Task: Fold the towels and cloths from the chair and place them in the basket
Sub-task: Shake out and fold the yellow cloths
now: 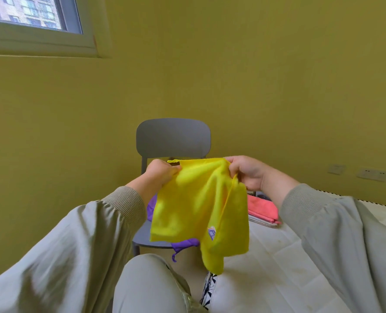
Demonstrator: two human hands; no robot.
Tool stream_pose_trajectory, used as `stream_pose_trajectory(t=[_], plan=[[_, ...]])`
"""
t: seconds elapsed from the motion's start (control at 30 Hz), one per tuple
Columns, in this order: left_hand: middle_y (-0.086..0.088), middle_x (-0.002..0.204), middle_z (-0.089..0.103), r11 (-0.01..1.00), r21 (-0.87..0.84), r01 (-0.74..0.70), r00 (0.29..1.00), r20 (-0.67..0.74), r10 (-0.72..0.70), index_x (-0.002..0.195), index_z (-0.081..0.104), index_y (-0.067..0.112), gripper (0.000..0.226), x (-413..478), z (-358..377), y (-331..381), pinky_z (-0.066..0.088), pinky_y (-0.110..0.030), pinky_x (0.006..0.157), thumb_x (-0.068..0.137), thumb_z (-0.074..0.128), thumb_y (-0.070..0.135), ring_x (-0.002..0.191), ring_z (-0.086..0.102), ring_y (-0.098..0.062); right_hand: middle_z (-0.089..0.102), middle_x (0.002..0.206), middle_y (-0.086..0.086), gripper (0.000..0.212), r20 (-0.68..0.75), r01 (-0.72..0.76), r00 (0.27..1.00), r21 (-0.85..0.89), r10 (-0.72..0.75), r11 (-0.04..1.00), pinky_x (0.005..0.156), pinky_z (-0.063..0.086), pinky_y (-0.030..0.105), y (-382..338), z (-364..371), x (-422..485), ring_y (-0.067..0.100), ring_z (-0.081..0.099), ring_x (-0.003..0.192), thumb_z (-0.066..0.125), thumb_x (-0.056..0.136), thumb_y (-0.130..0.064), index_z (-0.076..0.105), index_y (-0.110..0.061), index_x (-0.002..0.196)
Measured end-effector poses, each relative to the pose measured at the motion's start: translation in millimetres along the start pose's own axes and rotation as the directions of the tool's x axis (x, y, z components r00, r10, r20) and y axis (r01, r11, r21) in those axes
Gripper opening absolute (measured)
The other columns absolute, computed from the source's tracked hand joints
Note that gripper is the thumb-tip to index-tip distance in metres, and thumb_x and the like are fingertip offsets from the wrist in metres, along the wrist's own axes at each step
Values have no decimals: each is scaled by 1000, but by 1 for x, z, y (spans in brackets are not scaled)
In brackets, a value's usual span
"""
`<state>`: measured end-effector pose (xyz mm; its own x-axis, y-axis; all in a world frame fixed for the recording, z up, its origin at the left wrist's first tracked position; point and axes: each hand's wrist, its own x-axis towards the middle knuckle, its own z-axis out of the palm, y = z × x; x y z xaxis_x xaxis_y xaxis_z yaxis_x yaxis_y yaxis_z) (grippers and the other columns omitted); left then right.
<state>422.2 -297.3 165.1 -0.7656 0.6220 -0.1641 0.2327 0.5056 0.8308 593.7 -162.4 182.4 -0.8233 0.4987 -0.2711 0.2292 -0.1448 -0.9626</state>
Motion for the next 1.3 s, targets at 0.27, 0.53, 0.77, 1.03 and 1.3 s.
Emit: stream_pose_trajectory(t=[0.27,0.53,0.77,1.03,1.3], plan=[[0,69,61,901,-89,-424,878,-286,384,78,64,11,21,-10,13,-6,45,-30,63,91,47,12,65,55,-16,59,69,11,46,-172,190,976,347,-137,918,44,53,23,-33,19,2,17,63,48,13,81,17,54,-2,83],[-1,150,31,860,71,-505,852,198,484,147,27,25,81,-13,54,-35,27,-41,114,81,71,41,137,28,-19,63,49,8,43,-245,204,962,362,-119,909,38,51,26,-42,19,2,21,64,46,13,83,17,51,-2,77],[-5,139,47,901,-47,-431,870,244,429,141,40,16,75,-8,58,-27,41,-41,105,79,67,49,126,45,-22,54,81,12,43,-314,223,937,211,-150,952,55,55,32,-44,4,8,28,56,71,17,77,18,54,-2,84],[-9,103,68,955,-215,-204,847,450,282,106,64,9,28,-15,53,-25,53,-36,84,87,67,29,94,65,-24,49,76,9,40,-409,259,892,121,-190,958,57,45,29,-41,-2,14,24,49,64,24,78,19,55,1,94],[-2,96,67,975,-204,-89,873,455,174,103,64,16,19,-20,37,10,55,-27,73,90,62,29,83,65,-14,54,85,9,39,-328,238,933,253,-149,938,65,46,31,-30,-2,17,17,54,73,43,95,3,43,0,133]])
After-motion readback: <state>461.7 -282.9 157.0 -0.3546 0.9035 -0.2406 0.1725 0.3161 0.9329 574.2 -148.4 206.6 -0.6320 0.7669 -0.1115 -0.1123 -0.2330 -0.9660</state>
